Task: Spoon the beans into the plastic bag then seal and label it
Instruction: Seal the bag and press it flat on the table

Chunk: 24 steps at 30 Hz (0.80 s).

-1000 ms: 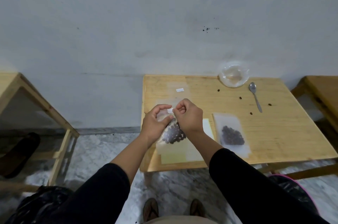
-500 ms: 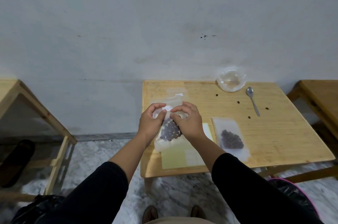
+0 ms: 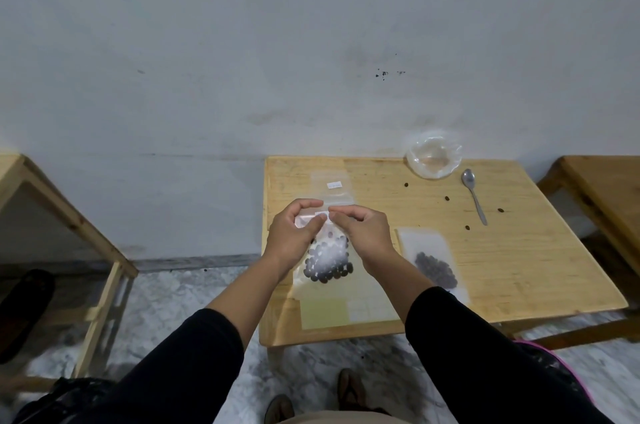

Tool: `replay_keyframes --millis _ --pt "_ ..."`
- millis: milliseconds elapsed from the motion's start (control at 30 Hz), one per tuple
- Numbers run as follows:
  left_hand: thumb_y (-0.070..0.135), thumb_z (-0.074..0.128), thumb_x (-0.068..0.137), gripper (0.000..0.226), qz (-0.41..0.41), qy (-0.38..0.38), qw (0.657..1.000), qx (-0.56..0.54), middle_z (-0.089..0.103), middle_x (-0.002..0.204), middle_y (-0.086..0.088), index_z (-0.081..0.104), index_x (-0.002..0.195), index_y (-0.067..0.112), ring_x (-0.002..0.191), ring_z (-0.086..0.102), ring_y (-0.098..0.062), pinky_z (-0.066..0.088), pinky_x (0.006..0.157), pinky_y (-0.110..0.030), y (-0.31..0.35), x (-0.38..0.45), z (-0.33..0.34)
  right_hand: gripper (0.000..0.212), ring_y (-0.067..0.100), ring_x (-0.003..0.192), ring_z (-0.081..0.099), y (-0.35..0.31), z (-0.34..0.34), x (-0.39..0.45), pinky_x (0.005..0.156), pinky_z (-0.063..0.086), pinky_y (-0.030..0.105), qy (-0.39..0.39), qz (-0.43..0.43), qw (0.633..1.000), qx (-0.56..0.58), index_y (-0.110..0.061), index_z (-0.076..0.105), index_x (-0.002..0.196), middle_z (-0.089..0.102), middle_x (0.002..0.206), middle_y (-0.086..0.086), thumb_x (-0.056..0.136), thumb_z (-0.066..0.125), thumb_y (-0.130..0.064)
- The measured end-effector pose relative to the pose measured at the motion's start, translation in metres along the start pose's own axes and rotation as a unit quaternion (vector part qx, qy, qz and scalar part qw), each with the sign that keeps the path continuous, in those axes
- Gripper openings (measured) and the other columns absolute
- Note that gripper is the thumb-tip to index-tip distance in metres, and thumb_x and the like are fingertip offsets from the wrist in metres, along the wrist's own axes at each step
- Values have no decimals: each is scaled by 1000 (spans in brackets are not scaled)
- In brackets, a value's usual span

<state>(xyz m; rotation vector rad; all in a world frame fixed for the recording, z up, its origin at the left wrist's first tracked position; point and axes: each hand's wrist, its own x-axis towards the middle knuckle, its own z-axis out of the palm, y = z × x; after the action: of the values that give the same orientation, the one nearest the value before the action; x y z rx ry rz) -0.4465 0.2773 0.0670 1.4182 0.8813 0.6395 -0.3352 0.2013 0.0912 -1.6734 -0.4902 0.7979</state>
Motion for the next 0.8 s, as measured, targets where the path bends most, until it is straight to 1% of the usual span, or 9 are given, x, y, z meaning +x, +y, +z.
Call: replay_keyframes --millis 100,167,233,367,467,533,600,700,800 --pt "24 62 88 9 -11 47 999 11 64 99 17 66 92 31 88 61 -8 52 77 -29 0 8 9 10 10 80 66 2 -2 6 71 49 16 -9 3 1000 -2 -15 74 80 73 86 1 78 71 -6" --pt "25 60 89 10 -15 67 997 25 64 95 18 66 89 32 84 60 -6 51 76 -28 1 14 13 9 9 76 66 5 -4 10 70 50 15 -21 6 1000 -10 -13 74 79 72 83 2 77 71 -4" --pt "24 58 90 11 -15 82 996 32 64 91 18 66 89 32 77 58 -5 49 74 -28 0 22 15 9 9 74 65 10 -8 14 70 51 16 -41 3 999 -23 -12 74 78 72 80 2 77 71 -4" --pt "22 55 92 14 -23 107 993 45 60 78 15 66 92 30 52 48 -2 45 61 -24 -5 44 24 8 10 79 67 17 -19 33 77 52 21 -63 12 997 -45 -13 75 76 74 82 0 75 72 -6" --pt "23 54 92 13 -34 110 992 55 61 80 8 64 96 30 62 52 -11 47 60 -23 -8 61 35 8 10 78 66 19 -25 57 76 51 21 -48 21 996 -69 -13 76 78 73 80 -1 73 72 -8" --pt "24 59 90 14 -42 106 991 66 62 89 5 62 101 31 77 57 -15 49 70 -28 -11 72 43 9 11 78 65 18 -28 78 75 50 20 -21 21 996 -81 -13 76 81 73 78 -2 73 72 -10" --pt "23 65 86 22 -54 104 989 89 59 94 7 61 107 29 92 56 -14 46 79 -28 -14 82 49 11 11 76 64 18 -32 100 71 49 18 4 27 997 -77 -12 76 84 72 78 -1 74 72 -10" --pt "20 70 82 29 -77 128 982 118 57 95 10 62 110 25 93 54 -10 39 77 -18 -21 98 56 10 9 74 62 23 -36 131 64 48 13 4 30 995 -96 -13 75 86 71 81 -1 77 69 -10" --pt "17 70 82 28 -94 152 974 139 65 99 7 64 109 21 87 55 -8 37 74 -10 -32 116 63 13 8 80 60 34 -36 155 75 44 16 -14 14 983 -182 -16 74 91 70 87 -3 80 67 -15"
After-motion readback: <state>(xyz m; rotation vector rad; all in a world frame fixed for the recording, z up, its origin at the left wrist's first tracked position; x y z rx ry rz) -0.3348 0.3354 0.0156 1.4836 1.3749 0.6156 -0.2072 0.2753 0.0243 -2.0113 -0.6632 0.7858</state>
